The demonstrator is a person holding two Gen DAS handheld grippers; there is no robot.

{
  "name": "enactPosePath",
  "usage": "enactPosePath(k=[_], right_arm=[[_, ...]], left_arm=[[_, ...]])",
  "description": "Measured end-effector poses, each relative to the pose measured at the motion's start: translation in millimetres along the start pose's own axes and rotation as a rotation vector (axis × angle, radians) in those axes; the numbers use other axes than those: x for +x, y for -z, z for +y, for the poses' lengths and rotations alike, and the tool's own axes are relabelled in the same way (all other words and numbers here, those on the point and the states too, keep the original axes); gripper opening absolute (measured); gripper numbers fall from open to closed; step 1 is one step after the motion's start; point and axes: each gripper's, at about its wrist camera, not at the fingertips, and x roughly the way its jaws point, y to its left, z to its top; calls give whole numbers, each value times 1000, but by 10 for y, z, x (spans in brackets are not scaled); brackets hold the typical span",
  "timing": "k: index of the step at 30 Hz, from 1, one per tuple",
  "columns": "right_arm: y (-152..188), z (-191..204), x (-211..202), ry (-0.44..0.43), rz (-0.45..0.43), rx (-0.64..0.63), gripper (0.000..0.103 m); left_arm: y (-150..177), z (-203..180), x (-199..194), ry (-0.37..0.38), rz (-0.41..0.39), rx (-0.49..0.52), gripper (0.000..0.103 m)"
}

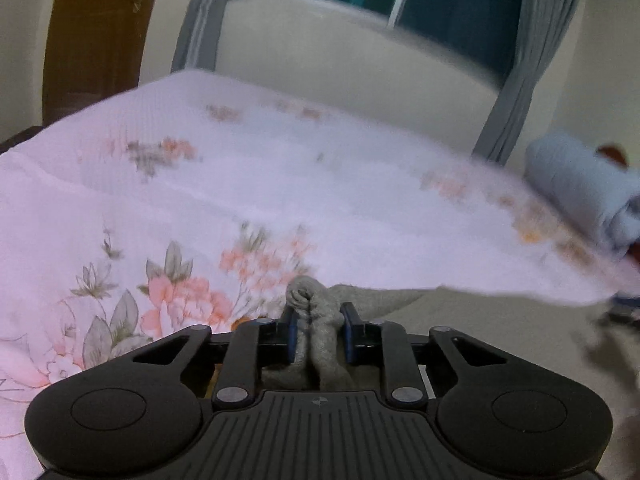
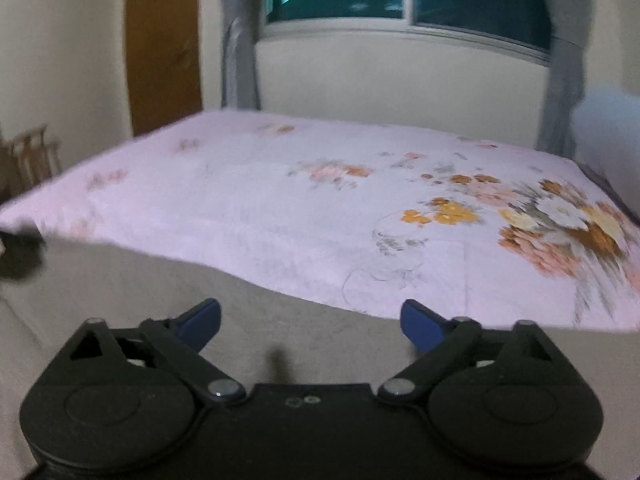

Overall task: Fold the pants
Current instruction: 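Grasp the grey pants leg ends with the left tool while the right tool grasps the fabric beside it, then lift the held leg ends and fold them over toward the waistband with both tools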

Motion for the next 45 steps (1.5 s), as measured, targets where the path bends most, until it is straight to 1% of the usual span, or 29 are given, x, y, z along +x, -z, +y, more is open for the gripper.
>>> enactPosePath(k=[1,2,3,5,8,13,15,16,17,18,19,20,22,24,28,30,32,34,36,37,38,39,40,41,42,43,44,45], right_arm=[[-12,-14,84,-13,16,-26,78],[-20,-31,157,-22,30,-48,75],[-27,-43,220,-32,42,-66,74],[-34,-80,341,-51,64,-109,67],[-34,-139,478,-92,93,-168,66],[7,-113,669,-160,160,-358,66],[-2,-100,724,-188,182,-390,64],[-6,-86,742,-205,194,-399,55],[-6,-69,753,-228,207,-410,43],[-6,-51,747,-246,211,-416,29],[-3,-27,739,-231,214,-433,1],[1,1,712,-200,212,-458,0],[-45,-51,594,-207,190,-396,0],[-102,-86,339,-209,145,-357,0],[-170,-1,-464,-188,55,-398,0],[-134,60,-916,-182,27,-411,0],[-8,189,-1372,-176,20,-443,0],[173,367,-1728,-178,37,-467,0],[450,563,-1999,-170,56,-487,0],[608,648,-2088,-170,65,-494,0],[819,771,-2174,-156,64,-513,0],[989,861,-2218,-125,63,-527,3],[1151,927,-2243,-100,82,-512,8],[1275,951,-2304,-82,88,-464,9],[1358,960,-2400,-68,75,-404,11],[1422,934,-2499,-53,56,-322,14],[1461,889,-2576,-45,47,-234,18],[1489,842,-2628,-44,41,-165,19]], left_arm=[[-15,-13,-72,11,-13,3,21],[-39,-10,-137,20,-20,9,21],[-57,-6,-163,23,-19,13,21],[-110,3,-189,28,-10,9,21],[-181,24,-157,27,5,-2,21],[-217,27,-98,18,23,-15,21],[-197,32,-69,13,34,-17,21],[-188,36,-47,7,44,-12,21],[-175,33,-28,2,53,-4,21],[-163,34,-10,-2,63,-8,21],[-155,46,9,-2,74,-16,21],[-151,42,12,-5,76,-16,21],[-166,32,-26,2,63,-19,21],[-193,-5,-168,33,17,3,21],[-200,3,-625,124,-73,10,21],[-140,23,-901,175,-106,3,21],[-40,16,-1150,200,-115,21,21],[103,36,-1384,212,-115,24,21],[288,86,-1598,185,-118,30,21],[404,137,-1682,176,-111,11,28],[553,193,-1767,123,-92,-13,42],[689,250,-1845,47,-77,-45,46],[837,325,-1929,-2,-59,-88,47],[977,403,-2010,-35,-28,-134,47],[1091,461,-2095,-80,-10,-180,47],[1237,508,-2227,-92,-9,-242,47],[1337,531,-2323,-87,-10,-286,47],[1424,537,-2409,-81,-5,-322,47]])
